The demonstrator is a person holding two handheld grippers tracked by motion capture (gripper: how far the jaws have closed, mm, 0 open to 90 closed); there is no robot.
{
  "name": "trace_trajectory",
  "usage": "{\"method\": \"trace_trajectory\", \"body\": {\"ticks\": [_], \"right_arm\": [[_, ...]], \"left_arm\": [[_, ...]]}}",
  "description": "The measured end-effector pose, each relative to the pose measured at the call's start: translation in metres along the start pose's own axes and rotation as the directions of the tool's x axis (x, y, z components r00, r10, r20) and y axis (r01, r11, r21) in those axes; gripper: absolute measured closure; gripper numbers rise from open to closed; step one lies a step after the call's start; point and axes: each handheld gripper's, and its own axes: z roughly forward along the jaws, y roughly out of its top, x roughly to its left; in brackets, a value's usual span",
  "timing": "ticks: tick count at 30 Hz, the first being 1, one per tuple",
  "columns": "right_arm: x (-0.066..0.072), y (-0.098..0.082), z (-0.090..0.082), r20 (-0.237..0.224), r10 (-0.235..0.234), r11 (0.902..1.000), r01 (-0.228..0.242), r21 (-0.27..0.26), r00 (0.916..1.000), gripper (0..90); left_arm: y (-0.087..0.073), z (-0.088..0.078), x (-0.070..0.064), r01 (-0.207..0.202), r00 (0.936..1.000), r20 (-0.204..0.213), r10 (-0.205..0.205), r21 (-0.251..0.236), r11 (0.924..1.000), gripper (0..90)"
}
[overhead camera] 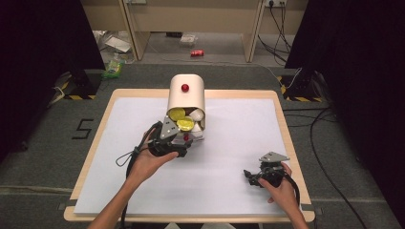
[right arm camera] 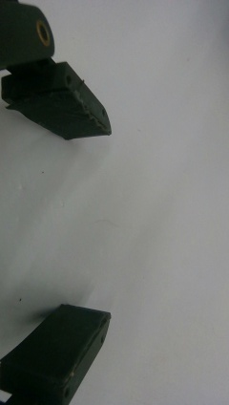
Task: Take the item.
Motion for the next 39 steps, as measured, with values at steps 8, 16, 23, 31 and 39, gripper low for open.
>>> {"method": "trace_trajectory", "body": {"ticks": [8,16,23,31,39], "right_arm": [[0.000,0.000,0.000,0.000,0.000,1.0000,0.000,0.000,1.0000,11.7],[0.000,0.000,0.000,0.000,0.000,1.0000,0.000,0.000,1.0000,11.8],[0.000,0.000,0.000,0.000,0.000,1.0000,0.000,0.000,1.0000,11.8],[0.000,0.000,0.000,0.000,0.000,1.0000,0.000,0.000,1.0000,11.8],[0.000,0.000,0.000,0.000,0.000,1.0000,0.000,0.000,1.0000,11.7]], "left_arm": [[-0.003,-0.003,-0.003,-0.001,1.0000,0.000,0.001,-0.001,1.0000,26.9],[-0.005,-0.005,-0.005,-0.017,0.9998,-0.011,0.017,-0.006,0.9998,27.9],[-0.007,-0.007,-0.008,-0.013,0.9999,-0.005,0.013,-0.011,0.9998,27.9],[-0.010,-0.009,-0.012,-0.021,0.9996,-0.016,0.021,-0.012,0.9997,28.6],[-0.012,-0.010,-0.014,-0.023,0.9996,-0.018,0.023,-0.016,0.9996,29.7]]}}
